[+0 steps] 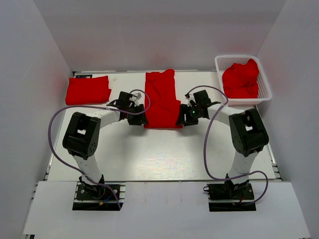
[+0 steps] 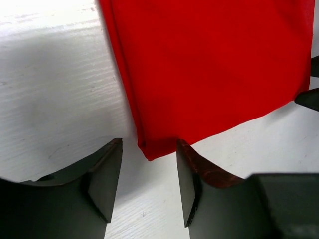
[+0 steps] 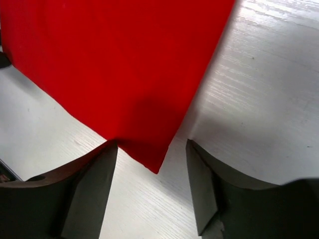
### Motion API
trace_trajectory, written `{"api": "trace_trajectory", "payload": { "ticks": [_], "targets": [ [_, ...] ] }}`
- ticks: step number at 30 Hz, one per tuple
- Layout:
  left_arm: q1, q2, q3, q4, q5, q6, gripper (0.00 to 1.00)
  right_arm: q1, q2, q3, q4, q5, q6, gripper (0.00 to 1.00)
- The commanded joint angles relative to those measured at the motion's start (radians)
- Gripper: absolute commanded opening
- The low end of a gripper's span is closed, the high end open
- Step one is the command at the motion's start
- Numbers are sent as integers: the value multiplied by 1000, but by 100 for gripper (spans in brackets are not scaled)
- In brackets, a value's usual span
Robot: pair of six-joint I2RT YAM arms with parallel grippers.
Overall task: Fold and stack the t-shirts
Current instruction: Grab one side of the 2/3 rectangular tshirt with both arms
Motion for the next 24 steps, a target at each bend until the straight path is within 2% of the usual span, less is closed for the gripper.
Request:
{"api": "trace_trajectory", "payload": {
  "ticks": [1,8,11,12,13,14,15,20,24],
  "targets": [
    [-18,-1,-12,23,41,4,57,4,27,19,40,-23,2,62],
    [-45,18,-47,8,32,4,39,13,29,14,25,-62,-18,60],
    [-45,6,-84,31,32,-6,28,21,21,1,34,-65,-16,41],
    [-45,-4,-84,43,32,-6,23,19,20,-2,39,-65,-15,25],
    [-54,-4,-84,43,32,-6,12,22,23,-4,45,-62,-15,18],
    [-55,-4,-84,55,41,-6,6,21,21,1,51,-62,-13,12],
    [-55,-4,-84,55,41,-6,0,19,18,1,54,-60,-10,1],
    [-55,-103,-103,55,63,-6,0,22,-71,4,8,-24,-32,0],
    [-65,-272,-144,-34,72,-15,0,22,-212,8,-179,13,-47,0]
  ]
}}
